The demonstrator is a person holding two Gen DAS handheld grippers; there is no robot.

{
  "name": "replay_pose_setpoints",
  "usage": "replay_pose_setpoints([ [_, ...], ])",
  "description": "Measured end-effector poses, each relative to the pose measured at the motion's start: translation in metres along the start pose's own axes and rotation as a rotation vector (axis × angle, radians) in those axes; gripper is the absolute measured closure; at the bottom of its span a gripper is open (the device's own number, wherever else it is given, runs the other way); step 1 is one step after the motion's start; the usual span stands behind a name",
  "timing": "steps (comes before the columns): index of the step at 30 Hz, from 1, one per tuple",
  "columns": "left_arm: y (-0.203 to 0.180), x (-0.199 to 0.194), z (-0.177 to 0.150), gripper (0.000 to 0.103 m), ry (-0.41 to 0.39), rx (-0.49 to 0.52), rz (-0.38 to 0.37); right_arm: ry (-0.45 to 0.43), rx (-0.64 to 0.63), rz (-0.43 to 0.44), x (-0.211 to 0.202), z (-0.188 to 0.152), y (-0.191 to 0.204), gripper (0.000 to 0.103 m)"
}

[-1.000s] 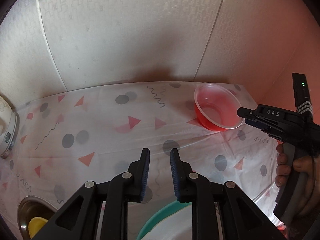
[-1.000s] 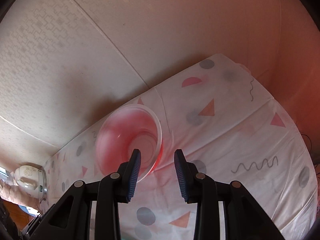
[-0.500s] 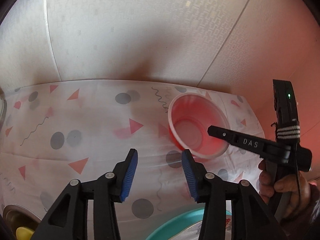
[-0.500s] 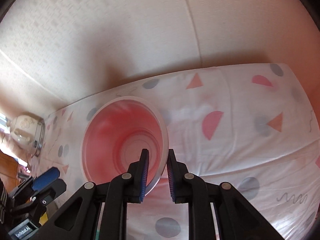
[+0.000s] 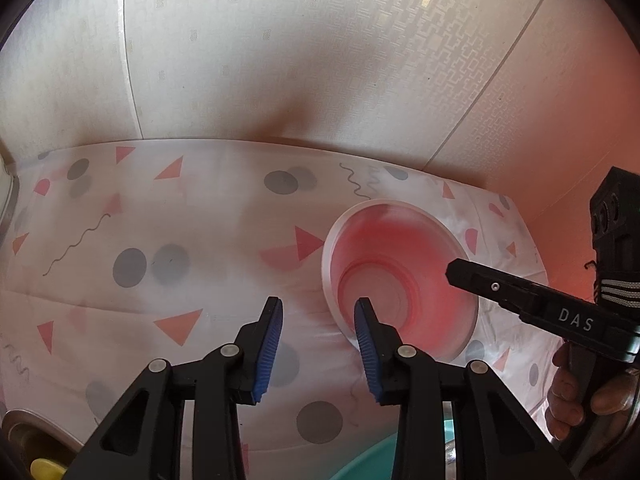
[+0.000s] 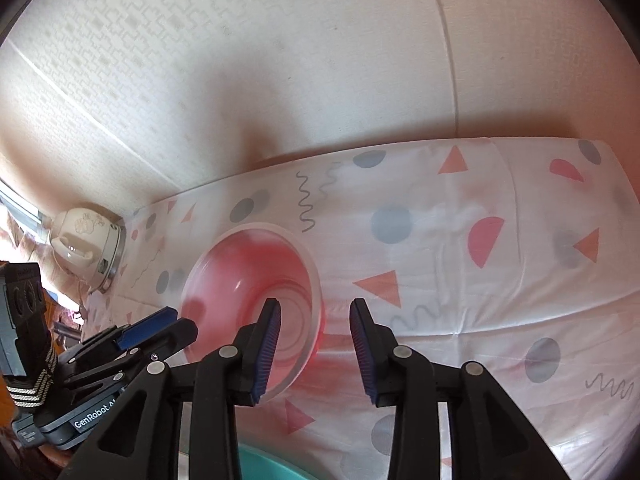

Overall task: Organize plates and bowls
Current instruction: 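Lift the red plastic bowl off the table with the right tool, then carry the red bowl over the steel bowl and lower it onto the yellow bowl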

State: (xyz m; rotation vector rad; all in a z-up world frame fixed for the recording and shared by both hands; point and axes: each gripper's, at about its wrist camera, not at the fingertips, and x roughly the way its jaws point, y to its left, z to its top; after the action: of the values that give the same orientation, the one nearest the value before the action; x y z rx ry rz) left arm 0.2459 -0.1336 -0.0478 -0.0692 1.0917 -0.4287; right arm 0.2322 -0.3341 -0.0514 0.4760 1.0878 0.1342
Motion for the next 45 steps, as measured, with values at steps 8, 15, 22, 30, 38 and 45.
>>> replay_pose_setpoints([
  [8,-0.008,0.008,-0.002,0.088,0.06,-0.008,-0.053,-0.002,0.017,0.002,-0.002,-0.013,0.005,0.094],
  [15,-0.009,-0.012,-0.013,0.09,0.025,0.012,-0.004,0.006,0.0,-0.002,-0.002,-0.023,0.021,0.094],
  [22,-0.003,-0.034,-0.027,0.09,-0.013,0.029,0.046,0.011,-0.001,0.032,-0.003,-0.034,0.04,0.091],
  [30,0.011,-0.06,-0.042,0.09,-0.063,0.01,0.074,0.013,-0.023,0.055,-0.004,-0.046,0.064,0.091],
  [38,0.022,-0.09,-0.055,0.09,-0.116,-0.012,0.087,0.002,-0.038,0.088,-0.012,-0.057,0.083,0.091],
  [45,0.032,-0.117,-0.074,0.09,-0.16,-0.04,0.098,-0.004,-0.057,0.12,-0.018,-0.068,0.102,0.091],
])
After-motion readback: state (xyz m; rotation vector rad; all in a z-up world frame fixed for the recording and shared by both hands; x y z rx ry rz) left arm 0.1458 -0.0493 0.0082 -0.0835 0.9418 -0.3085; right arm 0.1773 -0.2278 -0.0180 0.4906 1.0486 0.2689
